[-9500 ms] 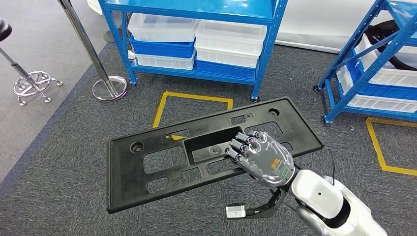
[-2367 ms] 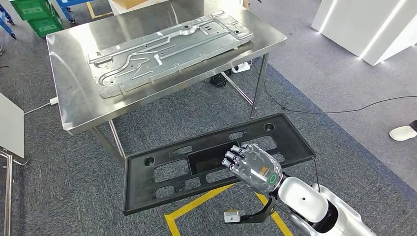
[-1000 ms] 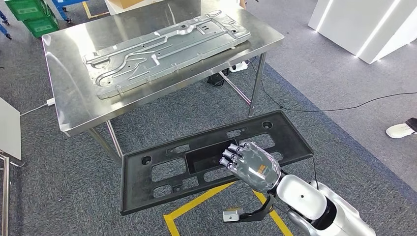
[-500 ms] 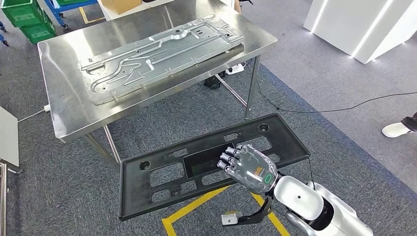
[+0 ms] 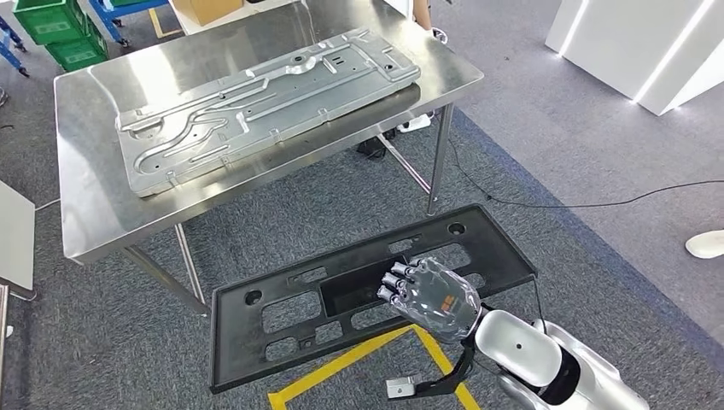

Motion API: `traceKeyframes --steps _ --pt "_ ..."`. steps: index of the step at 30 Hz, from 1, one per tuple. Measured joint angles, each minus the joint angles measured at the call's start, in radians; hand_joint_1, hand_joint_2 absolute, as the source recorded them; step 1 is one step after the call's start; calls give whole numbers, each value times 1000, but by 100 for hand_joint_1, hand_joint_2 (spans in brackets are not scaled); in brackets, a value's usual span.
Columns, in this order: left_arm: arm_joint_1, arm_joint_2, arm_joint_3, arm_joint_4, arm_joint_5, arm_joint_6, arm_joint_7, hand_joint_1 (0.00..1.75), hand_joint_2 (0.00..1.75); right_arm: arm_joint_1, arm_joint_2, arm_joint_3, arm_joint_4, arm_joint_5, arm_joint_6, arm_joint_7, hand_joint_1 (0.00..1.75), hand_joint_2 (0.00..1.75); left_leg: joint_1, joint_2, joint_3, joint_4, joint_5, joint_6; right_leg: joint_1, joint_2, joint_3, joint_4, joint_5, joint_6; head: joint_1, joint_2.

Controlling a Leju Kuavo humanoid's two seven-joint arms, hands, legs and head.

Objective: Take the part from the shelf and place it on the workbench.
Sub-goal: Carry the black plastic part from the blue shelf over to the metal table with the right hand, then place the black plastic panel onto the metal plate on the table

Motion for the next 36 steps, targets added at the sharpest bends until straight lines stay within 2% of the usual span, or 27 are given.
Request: traceKeyframes --steps 1,2,3,4,5,7,8,9,10,12,13,14,15,16,17,18,21,23,24,27,28,29,30,31,33,34,36 --pt "2 2 0 0 0 0 0 0 175 0 0 0 0 0 0 0 175 175 -20 -4 11 -68 60 36 8 -1 24 -16 -9 -7 1 0" --pt "5 3 1 -1 0 0 1 0 175 -2 0 1 1 0 0 0 175 175 -39 -19 24 -135 123 70 17 -1 46 -28 -18 -10 5 0" --pt "7 6 2 -2 0 1 1 0 175 -4 0 3 2 0 1 0 175 175 -54 -29 38 -187 174 97 21 0 63 -38 -28 -10 9 0" --pt "8 8 2 -4 0 1 1 0 175 -7 0 4 3 0 2 0 175 175 -66 -38 49 -218 207 111 19 3 73 -45 -37 -8 13 0" --pt "7 8 3 -5 1 2 1 0 175 -10 0 5 3 0 4 0 175 175 -71 -45 56 -228 210 114 18 7 82 -49 -44 -1 16 0" --pt "-1 8 3 -5 2 2 1 0 175 -12 0 5 1 0 5 0 175 175 -73 -38 78 -243 198 106 12 9 97 -56 -61 9 15 0" --pt "-4 8 3 -5 3 1 1 0 175 -14 0 5 0 -1 5 0 175 175 -70 -38 90 -253 191 103 11 8 94 -38 -74 13 15 0" --pt "-7 8 3 -5 3 0 1 0 175 -17 0 5 0 -2 5 0 175 175 -65 -37 103 -262 184 98 11 6 76 3 -92 17 16 0" --pt "-9 7 3 -5 4 -1 2 0 175 -19 0 6 0 -3 5 0 175 175 -61 -37 113 -266 176 94 7 5 37 67 -113 21 16 0" --pt "-11 6 3 -5 8 -2 3 0 175 -22 0 7 1 -5 7 0 175 175 -57 -37 126 -263 157 87 -1 4 -69 208 -141 35 16 0" --pt "-11 5 4 -5 9 -2 3 0 175 -21 0 8 2 -6 8 0 175 175 -55 -37 133 -259 146 83 -5 4 -113 244 -129 41 16 0" --pt "-10 4 4 -5 10 -2 4 0 175 -21 0 9 2 -7 9 0 175 175 -53 -37 142 -253 135 78 -9 3 -140 244 -95 46 16 0" --pt "-10 2 5 -5 11 -2 4 0 175 -21 0 9 2 -9 10 0 175 175 -51 -37 151 -244 121 73 -12 3 -148 206 -42 50 16 0" --pt "-9 0 5 -5 11 -1 5 0 175 -21 0 10 3 -10 10 0 175 175 -49 -38 159 -235 108 67 -13 3 -142 153 9 51 16 0" --pt "-8 -1 5 -5 10 1 5 0 175 -21 0 10 3 -11 10 0 175 175 -48 -39 164 -225 96 61 -12 4 -134 105 47 50 16 0" --pt "-8 -2 5 -5 10 2 6 0 175 -22 0 11 3 -11 10 0 175 175 -47 -41 163 -216 89 55 -10 4 -124 69 65 42 16 0" --pt "-8 -4 5 -5 9 5 7 0 175 -24 0 13 2 -12 11 0 175 175 -46 -43 153 -209 85 41 -5 6 -116 38 63 13 17 0" --pt "-8 -3 5 -6 9 6 7 0 175 -25 0 13 2 -13 11 0 175 175 -47 -37 147 -195 72 27 -12 3 -109 25 68 2 16 0" --pt "-8 -2 5 -7 9 6 8 0 175 -26 0 14 2 -14 11 0 175 175 -45 -31 134 -167 53 18 -18 0 -104 18 71 -2 14 0" --pt "-9 -3 5 -8 8 9 9 0 175 -26 0 15 2 -17 12 0 175 175 -19 -12 52 0 -22 -12 -26 -9 -96 12 70 -4 10 0" --pt "-8 -4 5 -8 8 9 9 0 175 -26 0 16 2 -18 14 0 175 175 -9 -9 30 39 -29 -21 -30 -11 -95 12 69 -3 10 0" --pt "-8 -4 5 -8 8 9 10 0 175 -26 0 17 2 -20 16 0 175 175 1 -7 24 44 -17 -29 -34 -12 -94 12 66 0 10 0" --pt "-7 -4 5 -8 7 9 10 0 175 -26 0 18 2 -22 17 0 175 175 10 -4 40 9 12 -37 -38 -13 -90 12 64 5 10 0" --pt "-7 -4 5 -8 6 10 10 0 175 -26 0 19 2 -24 19 0 175 175 17 -2 72 -58 52 -44 -43 -13 -85 12 60 10 10 0" --pt "-8 -4 5 -8 6 10 10 0 175 -27 0 19 2 -29 24 0 175 175 21 0 139 -184 97 -51 -48 -14 -77 11 55 25 10 0" --pt "-9 -4 5 -8 6 11 10 0 175 -28 0 19 2 -30 26 0 175 175 18 0 155 -217 101 -49 -49 -15 -75 9 54 34 9 0" --pt "-10 -4 5 -8 6 13 10 0 175 -30 0 20 2 -32 28 0 175 175 10 -2 159 -228 93 -38 -50 -15 -73 2 55 52 9 0"
